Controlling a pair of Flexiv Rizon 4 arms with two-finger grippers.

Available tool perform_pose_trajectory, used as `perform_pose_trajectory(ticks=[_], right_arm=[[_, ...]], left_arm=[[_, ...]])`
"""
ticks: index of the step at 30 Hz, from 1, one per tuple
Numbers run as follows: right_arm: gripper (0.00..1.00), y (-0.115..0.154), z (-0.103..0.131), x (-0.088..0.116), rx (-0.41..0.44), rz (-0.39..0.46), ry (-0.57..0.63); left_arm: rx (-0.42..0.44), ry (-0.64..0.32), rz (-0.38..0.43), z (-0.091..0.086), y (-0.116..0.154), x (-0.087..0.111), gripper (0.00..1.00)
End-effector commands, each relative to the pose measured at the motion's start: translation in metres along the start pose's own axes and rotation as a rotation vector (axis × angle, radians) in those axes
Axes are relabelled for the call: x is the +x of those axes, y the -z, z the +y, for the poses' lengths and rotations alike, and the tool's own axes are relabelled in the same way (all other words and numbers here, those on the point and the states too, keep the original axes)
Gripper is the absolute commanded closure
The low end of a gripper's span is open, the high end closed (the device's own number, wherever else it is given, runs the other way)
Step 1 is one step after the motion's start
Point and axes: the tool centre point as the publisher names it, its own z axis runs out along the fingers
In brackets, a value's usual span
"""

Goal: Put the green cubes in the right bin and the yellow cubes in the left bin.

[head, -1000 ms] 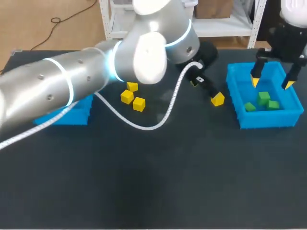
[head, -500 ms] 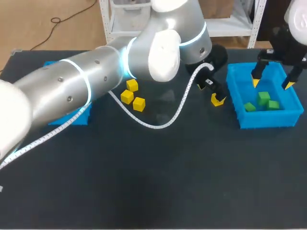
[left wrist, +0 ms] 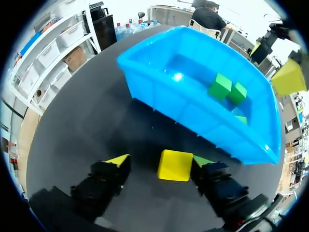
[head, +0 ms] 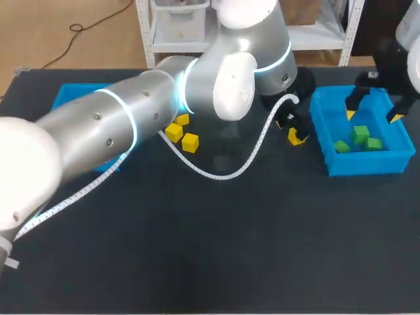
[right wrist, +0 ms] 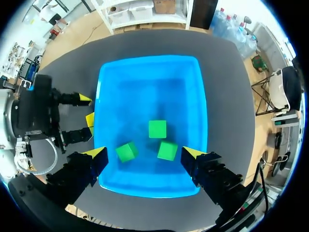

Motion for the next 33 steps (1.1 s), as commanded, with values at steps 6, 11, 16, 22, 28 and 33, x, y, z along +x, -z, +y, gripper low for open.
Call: perform_pose_trajectory(ticks=[6, 11, 16, 22, 28, 33], right_arm=[[0.0, 0.001, -0.001, 0.006, 0.003, -0.521, -0.002], [0.0, 0.001, -0.001, 0.006, 0.003, -0.521, -0.002], [0.0, 0.001, -0.001, 0.006, 0.003, -0.521, -0.002], [0.0, 0.001, -0.001, 0.006, 0.003, -0.521, -0.002], [0.0, 0.001, -0.001, 0.006, 0.003, -0.521, -0.002], [0.0, 0.001, -0.001, 0.006, 0.003, -0.521, -0.002]], left_arm=[[-0.007, 0.006, -0.006, 0.009, 0.011, 0.013, 1.0], [-0.045, 0.002, -0.094, 0.028, 0.053, 0.026, 1.0], [-0.135, 0.039, -0.184, 0.064, 0.125, 0.057, 1.0], [-0.262, 0.227, -0.233, 0.13, 0.212, 0.118, 1.0], [-0.403, 0.393, -0.223, 0.181, 0.277, 0.19, 1.0], [-0.472, 0.537, -0.197, 0.207, 0.298, 0.252, 1.0]])
